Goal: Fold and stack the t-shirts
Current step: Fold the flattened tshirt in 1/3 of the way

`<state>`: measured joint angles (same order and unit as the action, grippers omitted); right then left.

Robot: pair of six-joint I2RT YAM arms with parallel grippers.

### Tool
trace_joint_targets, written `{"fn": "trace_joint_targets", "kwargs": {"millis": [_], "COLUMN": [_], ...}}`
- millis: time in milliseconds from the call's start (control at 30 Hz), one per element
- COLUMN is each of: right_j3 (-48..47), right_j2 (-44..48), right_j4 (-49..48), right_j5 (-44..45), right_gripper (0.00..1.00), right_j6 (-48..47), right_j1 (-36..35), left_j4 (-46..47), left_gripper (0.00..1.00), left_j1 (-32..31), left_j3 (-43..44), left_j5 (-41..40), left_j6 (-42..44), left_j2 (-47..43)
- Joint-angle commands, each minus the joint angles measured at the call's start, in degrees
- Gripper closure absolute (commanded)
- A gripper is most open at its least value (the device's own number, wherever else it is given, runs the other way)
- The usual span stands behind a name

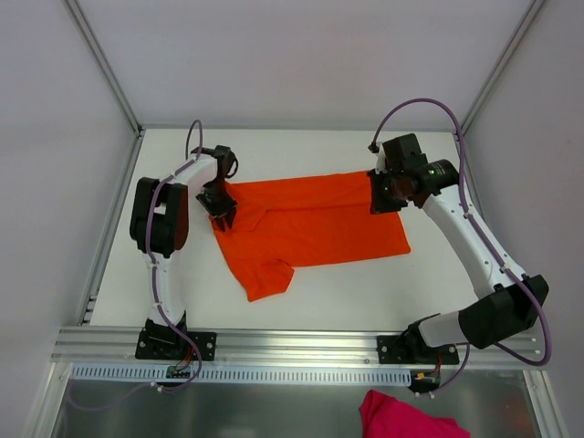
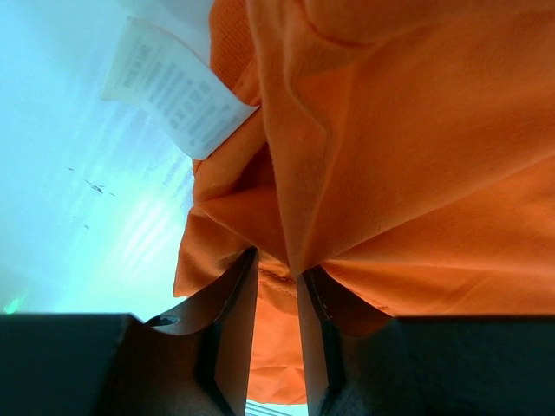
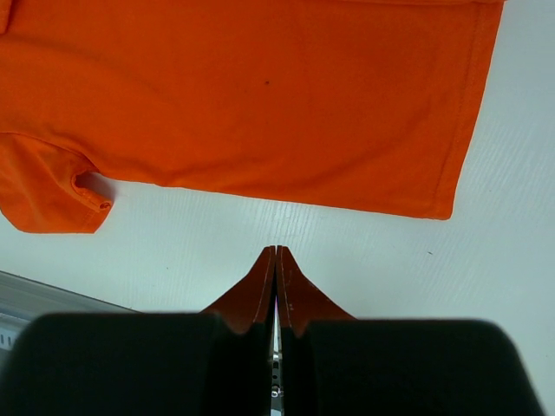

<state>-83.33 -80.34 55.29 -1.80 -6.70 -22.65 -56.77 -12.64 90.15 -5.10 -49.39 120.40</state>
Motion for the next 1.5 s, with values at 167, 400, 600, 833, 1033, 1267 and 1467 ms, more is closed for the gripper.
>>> {"fn": "trace_joint_targets", "kwargs": {"millis": [167,400,600,833,1033,1267,1467], "right_j3": [0.45,0.54,1.06,0.63,0.89,0.98,1.06], "right_j2": [1.85,1.23,1.15,1.58,2.81,4.57,5.36], "right_j4": [-0.35,-0.62,-0.88,-0.53,0.17,0.96,1.58], "right_j5": [0.22,-0.31,-0.83,-1.01,-0.05,1.27,1.19], "right_gripper": [0.99,0.99,0.99,0.99,0.99,0.99,0.99], "right_j6": [-0.51,-0.42,-0.24,-0.33,-0.51,-0.95,-0.86], "right_j1": [-0.46,-0.46,-0.46,-0.46,-0.46,-0.46,-0.55], "left_j4": [7.72,14.33,10.11,3.43,1.93,-3.69,-4.22], "left_gripper": [0.68,0.66,0.66,0.67,0.70,0.70,0.70], "left_j1": [0.96,-1.41,-3.09,-2.83,-2.65,-1.68,0.86], "left_j3": [1.08,3.00,5.13,8.46,12.24,20.24,19.45], "left_j5": [10.19,11.26,2.48,-7.99,-7.99,-10.63,-10.45], "left_j6": [5.87,6.93,8.17,6.50,5.00,5.97,6.06], "left_j2": [-3.14,-12.02,-13.70,-7.83,-1.67,5.98,7.48]}}
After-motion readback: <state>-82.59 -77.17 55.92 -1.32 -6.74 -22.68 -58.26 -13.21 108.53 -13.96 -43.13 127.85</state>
